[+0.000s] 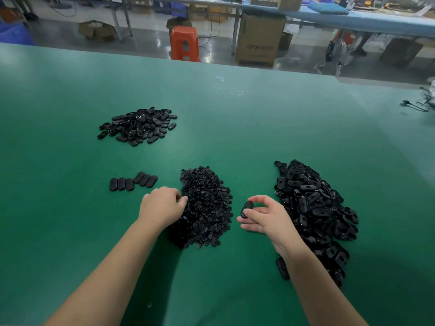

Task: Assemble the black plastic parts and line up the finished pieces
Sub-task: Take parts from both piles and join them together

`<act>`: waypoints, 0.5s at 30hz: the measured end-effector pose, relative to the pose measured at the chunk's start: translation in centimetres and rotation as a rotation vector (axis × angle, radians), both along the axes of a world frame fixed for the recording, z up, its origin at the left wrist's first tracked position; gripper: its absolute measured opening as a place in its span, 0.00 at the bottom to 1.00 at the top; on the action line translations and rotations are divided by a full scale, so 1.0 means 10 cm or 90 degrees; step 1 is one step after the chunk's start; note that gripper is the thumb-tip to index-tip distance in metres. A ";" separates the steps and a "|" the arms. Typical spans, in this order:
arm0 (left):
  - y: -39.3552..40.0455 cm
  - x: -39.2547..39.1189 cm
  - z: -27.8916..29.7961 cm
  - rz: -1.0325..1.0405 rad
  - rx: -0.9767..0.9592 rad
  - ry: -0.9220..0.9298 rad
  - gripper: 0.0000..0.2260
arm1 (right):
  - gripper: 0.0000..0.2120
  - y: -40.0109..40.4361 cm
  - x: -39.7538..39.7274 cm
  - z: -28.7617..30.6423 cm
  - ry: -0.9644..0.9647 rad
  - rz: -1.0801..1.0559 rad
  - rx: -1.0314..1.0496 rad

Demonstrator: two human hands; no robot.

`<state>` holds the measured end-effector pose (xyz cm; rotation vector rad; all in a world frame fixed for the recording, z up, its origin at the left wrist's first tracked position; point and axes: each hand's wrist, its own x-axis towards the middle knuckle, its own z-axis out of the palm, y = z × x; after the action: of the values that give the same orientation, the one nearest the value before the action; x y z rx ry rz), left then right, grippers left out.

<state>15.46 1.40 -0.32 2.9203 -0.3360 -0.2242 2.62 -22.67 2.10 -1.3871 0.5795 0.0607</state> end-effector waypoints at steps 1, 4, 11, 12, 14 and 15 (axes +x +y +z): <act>-0.01 0.00 0.00 -0.003 0.009 0.014 0.14 | 0.12 0.00 -0.01 0.00 -0.002 -0.007 0.004; -0.01 0.00 0.01 -0.006 0.008 0.043 0.10 | 0.11 0.00 -0.02 -0.02 0.004 -0.006 -0.008; 0.04 0.00 -0.02 -0.006 -0.038 0.067 0.14 | 0.10 0.00 -0.05 -0.03 0.020 -0.004 -0.020; 0.05 0.00 -0.03 -0.005 -0.053 0.061 0.14 | 0.10 0.00 -0.05 -0.04 0.022 -0.003 -0.020; 0.06 -0.01 -0.03 0.000 -0.095 0.054 0.13 | 0.10 0.01 -0.05 -0.04 0.025 -0.001 -0.023; 0.07 -0.01 -0.03 0.003 -0.114 0.052 0.12 | 0.10 0.01 -0.05 -0.05 0.027 0.001 -0.026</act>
<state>15.34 2.12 -0.66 2.7263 -0.3179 -0.2956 2.15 -22.56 1.64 -1.4289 0.6183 0.0795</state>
